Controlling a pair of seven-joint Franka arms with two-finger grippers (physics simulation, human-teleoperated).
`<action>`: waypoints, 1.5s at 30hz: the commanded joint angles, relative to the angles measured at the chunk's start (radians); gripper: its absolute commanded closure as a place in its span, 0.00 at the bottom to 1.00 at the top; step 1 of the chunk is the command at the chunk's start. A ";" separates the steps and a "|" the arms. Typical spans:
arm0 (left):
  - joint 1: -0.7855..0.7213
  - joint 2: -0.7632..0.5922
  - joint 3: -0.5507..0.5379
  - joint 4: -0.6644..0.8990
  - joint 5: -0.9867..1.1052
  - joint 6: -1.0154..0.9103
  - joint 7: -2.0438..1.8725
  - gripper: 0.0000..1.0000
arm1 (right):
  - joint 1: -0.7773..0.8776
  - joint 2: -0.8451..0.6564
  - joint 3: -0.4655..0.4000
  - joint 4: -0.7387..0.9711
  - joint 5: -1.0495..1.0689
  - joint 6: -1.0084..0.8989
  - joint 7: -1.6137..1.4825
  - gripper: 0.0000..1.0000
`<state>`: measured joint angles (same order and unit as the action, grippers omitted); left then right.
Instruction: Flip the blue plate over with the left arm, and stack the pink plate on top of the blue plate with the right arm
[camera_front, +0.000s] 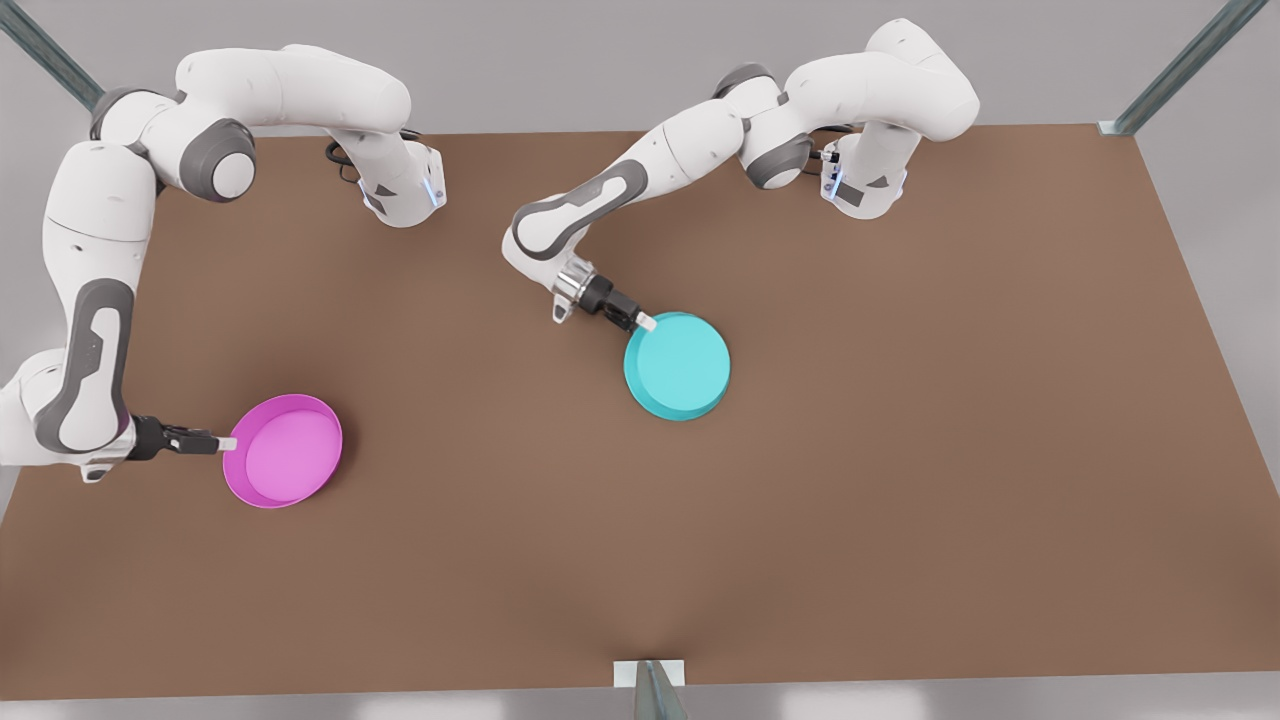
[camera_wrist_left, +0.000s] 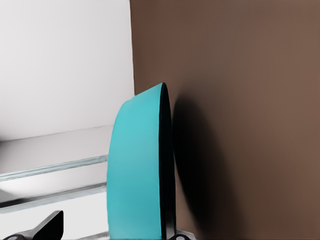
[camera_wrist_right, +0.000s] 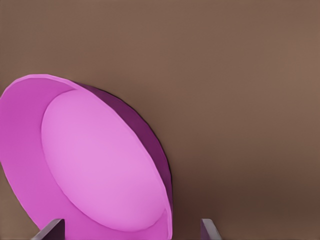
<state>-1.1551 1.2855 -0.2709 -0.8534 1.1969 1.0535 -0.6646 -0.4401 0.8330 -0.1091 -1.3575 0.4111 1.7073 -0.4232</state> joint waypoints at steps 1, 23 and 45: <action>0.000 0.000 -0.004 0.000 -0.020 0.002 -0.009 0.02 | 0.000 0.000 0.000 0.000 0.000 0.000 0.001 0.00; 1.220 -0.518 0.007 0.017 -1.235 0.307 0.313 0.00 | 0.004 0.034 0.002 -0.005 -0.008 0.083 -0.005 0.42; 1.210 -1.051 0.076 -0.538 -1.106 0.422 0.540 0.00 | 0.004 0.043 0.003 -0.005 -0.006 0.112 -0.005 0.63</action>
<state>0.0551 0.2348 -0.1947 -1.3913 0.0906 1.4761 -0.1243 -0.4350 0.8760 -0.1059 -1.3622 0.4050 1.8193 -0.4280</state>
